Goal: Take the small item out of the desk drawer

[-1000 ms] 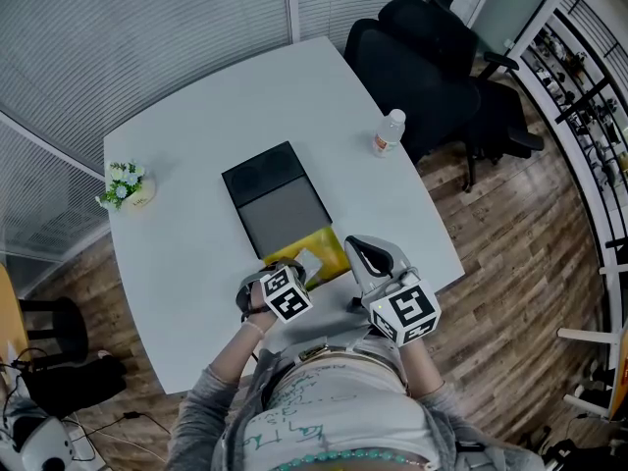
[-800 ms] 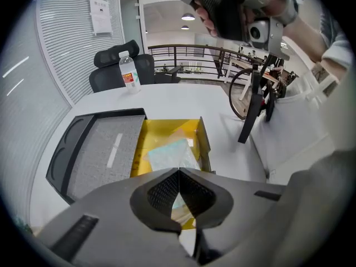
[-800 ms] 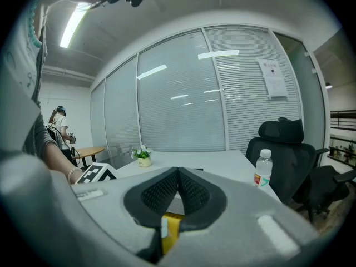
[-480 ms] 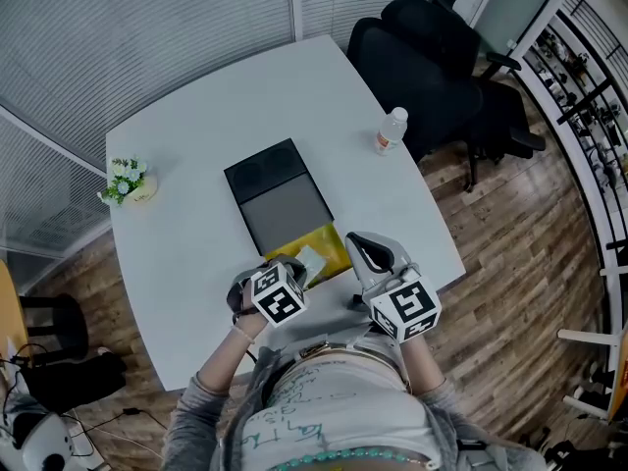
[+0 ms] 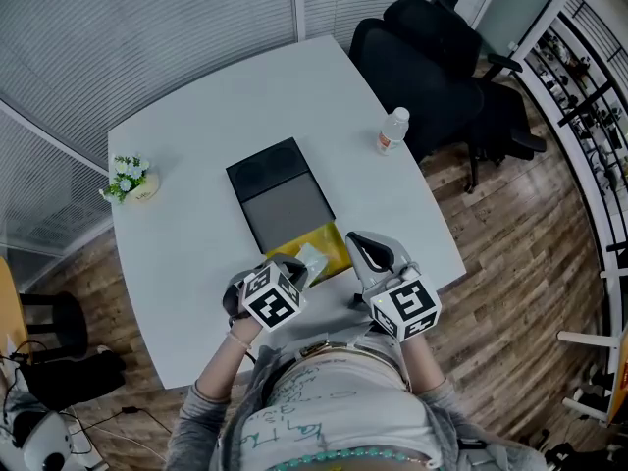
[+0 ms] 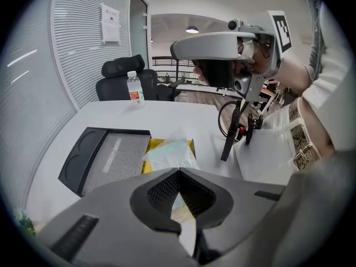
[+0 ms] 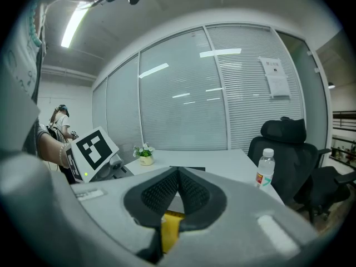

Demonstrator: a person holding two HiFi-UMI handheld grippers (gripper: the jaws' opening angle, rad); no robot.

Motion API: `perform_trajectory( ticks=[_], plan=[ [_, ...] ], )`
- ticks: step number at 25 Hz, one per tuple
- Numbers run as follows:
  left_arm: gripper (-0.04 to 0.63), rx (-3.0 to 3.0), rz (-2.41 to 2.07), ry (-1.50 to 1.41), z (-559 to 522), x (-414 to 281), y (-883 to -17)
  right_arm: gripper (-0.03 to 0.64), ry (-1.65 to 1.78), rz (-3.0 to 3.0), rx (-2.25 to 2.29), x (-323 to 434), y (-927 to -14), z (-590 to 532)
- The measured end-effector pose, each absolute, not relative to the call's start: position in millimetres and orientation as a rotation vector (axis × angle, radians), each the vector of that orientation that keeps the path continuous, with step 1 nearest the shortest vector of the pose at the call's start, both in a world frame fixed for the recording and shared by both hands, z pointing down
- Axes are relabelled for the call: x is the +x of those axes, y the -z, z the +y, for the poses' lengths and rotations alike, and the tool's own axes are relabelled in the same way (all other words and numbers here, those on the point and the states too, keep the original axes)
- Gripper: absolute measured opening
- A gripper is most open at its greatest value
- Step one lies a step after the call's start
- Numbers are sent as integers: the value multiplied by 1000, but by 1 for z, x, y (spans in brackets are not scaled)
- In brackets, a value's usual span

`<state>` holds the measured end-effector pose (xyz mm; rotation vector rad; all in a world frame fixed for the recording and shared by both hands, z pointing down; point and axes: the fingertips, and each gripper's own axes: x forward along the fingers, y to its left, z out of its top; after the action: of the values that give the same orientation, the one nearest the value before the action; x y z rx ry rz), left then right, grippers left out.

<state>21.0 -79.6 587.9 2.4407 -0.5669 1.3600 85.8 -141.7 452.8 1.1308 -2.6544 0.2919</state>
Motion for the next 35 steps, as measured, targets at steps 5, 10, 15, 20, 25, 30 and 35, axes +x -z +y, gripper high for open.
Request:
perform_trajectory(
  ticks=[5,10,15,20,25,30,35],
  plan=[
    [-2,2432,-584,-1334,-79,17,-586,2,-289,-2655,1123,84,-452,-140],
    [-2,2432,-607,-1321,-82,11,-582,2,-284,-2660,1119,82,-451,-138],
    [-2,2433,-617,-1319,-82,8,-580,2,-283,-2661,1108,79,-452,-135],
    [-2,2435,-619,-1326,-82,5,-579,2,-281,-2661,1106,77,-451,-134],
    [-2,2424,-644,-1357,-79,-7,-580,2,-285,-2657,1099,76,-453,-131],
    [-2,2380,-687,-1377,-75,-30,-585,2,-297,-2664,1074,70,-455,-128],
    [-2,2312,-748,-1358,-66,-63,-595,2,-284,-2679,1052,57,-453,-127]
  ],
)
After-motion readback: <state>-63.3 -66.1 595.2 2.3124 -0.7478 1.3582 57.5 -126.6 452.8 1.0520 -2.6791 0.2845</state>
